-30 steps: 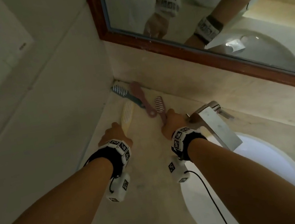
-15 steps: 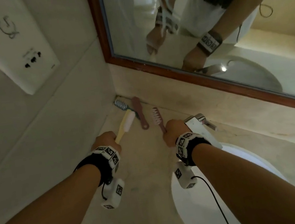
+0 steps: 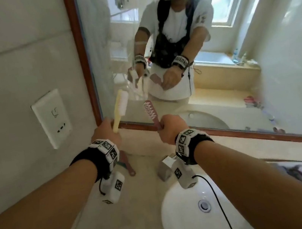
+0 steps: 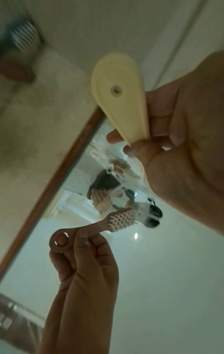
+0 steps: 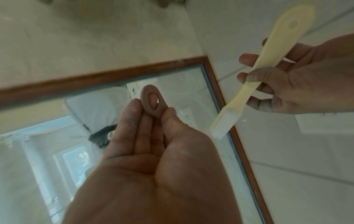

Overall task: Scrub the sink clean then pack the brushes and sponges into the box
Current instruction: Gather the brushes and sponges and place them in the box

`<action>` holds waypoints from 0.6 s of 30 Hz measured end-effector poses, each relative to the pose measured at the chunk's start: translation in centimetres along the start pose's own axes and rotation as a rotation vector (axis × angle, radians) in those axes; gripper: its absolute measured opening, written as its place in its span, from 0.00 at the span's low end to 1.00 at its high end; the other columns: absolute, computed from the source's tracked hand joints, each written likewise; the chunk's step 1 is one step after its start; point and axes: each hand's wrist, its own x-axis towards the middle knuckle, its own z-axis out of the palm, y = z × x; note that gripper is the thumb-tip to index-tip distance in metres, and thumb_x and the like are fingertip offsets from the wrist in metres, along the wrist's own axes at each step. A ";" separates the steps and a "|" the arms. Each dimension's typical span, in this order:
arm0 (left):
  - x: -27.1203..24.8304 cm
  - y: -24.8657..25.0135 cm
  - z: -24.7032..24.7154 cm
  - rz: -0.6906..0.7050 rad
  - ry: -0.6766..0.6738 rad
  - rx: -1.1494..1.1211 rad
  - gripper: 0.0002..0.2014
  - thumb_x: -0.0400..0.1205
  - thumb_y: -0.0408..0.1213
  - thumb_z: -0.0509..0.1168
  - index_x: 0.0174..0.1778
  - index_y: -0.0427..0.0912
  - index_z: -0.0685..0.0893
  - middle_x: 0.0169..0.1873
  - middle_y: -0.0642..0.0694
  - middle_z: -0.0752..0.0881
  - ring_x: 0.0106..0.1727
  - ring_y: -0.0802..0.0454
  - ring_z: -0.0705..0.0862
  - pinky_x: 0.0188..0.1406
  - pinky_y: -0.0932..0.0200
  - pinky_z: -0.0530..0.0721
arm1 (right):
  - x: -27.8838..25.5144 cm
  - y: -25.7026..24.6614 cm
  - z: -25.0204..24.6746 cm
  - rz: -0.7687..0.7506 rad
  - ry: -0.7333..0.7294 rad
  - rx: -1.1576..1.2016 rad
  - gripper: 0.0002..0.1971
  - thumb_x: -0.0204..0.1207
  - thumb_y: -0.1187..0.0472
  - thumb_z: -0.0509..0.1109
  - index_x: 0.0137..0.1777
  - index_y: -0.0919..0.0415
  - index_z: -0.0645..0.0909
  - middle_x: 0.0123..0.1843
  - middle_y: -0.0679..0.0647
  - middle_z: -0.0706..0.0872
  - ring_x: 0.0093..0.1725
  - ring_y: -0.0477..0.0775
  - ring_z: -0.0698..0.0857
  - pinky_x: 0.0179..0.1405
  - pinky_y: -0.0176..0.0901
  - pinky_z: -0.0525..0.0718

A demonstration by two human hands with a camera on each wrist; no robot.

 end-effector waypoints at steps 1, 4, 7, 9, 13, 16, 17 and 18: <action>-0.2 1.4 -0.9 0.051 -0.001 -0.025 0.17 0.78 0.31 0.67 0.62 0.47 0.77 0.54 0.44 0.85 0.50 0.40 0.85 0.52 0.47 0.86 | -1.0 0.0 -1.7 0.019 0.050 -0.008 0.10 0.81 0.54 0.63 0.41 0.57 0.77 0.37 0.54 0.82 0.32 0.55 0.78 0.30 0.42 0.74; -0.8 5.4 -3.2 0.209 0.008 -0.078 0.17 0.77 0.29 0.67 0.61 0.46 0.79 0.54 0.45 0.87 0.50 0.41 0.85 0.50 0.51 0.85 | -4.0 0.4 -6.4 0.051 0.170 -0.034 0.06 0.78 0.58 0.66 0.41 0.58 0.79 0.41 0.56 0.84 0.35 0.57 0.79 0.33 0.43 0.75; -2.2 9.4 -4.4 0.280 0.054 -0.103 0.12 0.80 0.32 0.66 0.58 0.47 0.82 0.52 0.45 0.87 0.51 0.41 0.85 0.48 0.55 0.82 | -7.3 1.5 -10.7 0.072 0.305 -0.022 0.06 0.77 0.59 0.67 0.46 0.61 0.81 0.44 0.58 0.86 0.38 0.58 0.79 0.35 0.44 0.76; -3.6 11.8 -4.4 0.325 0.051 -0.127 0.11 0.80 0.32 0.65 0.57 0.46 0.83 0.50 0.44 0.88 0.50 0.42 0.84 0.46 0.58 0.77 | -9.7 2.4 -12.9 0.084 0.361 -0.015 0.09 0.80 0.56 0.64 0.48 0.62 0.81 0.45 0.59 0.87 0.40 0.59 0.80 0.38 0.46 0.80; -6.6 16.1 -3.5 0.408 -0.032 -0.118 0.09 0.79 0.31 0.68 0.54 0.44 0.82 0.50 0.42 0.88 0.45 0.44 0.82 0.44 0.59 0.76 | -13.8 5.2 -16.1 0.146 0.410 -0.013 0.08 0.78 0.58 0.66 0.50 0.60 0.82 0.48 0.57 0.87 0.47 0.60 0.85 0.46 0.49 0.85; -9.1 19.8 -2.1 0.479 -0.066 -0.101 0.08 0.81 0.34 0.67 0.55 0.47 0.83 0.50 0.44 0.88 0.47 0.43 0.83 0.44 0.58 0.78 | -16.7 8.3 -18.1 0.201 0.441 -0.002 0.07 0.76 0.59 0.67 0.50 0.59 0.82 0.49 0.57 0.87 0.48 0.59 0.85 0.47 0.48 0.85; -10.0 21.2 -1.4 0.507 -0.065 -0.083 0.09 0.81 0.36 0.66 0.56 0.48 0.83 0.50 0.45 0.88 0.47 0.44 0.83 0.44 0.58 0.79 | -17.8 9.5 -18.8 0.223 0.449 0.000 0.06 0.76 0.59 0.67 0.50 0.59 0.82 0.49 0.56 0.87 0.47 0.59 0.85 0.46 0.48 0.85; -11.0 22.7 -0.6 0.532 -0.064 -0.066 0.09 0.81 0.37 0.66 0.56 0.49 0.83 0.51 0.46 0.88 0.48 0.44 0.84 0.45 0.57 0.80 | -18.8 10.9 -19.5 0.242 0.460 0.000 0.06 0.76 0.60 0.67 0.51 0.59 0.81 0.49 0.56 0.86 0.47 0.59 0.85 0.46 0.48 0.84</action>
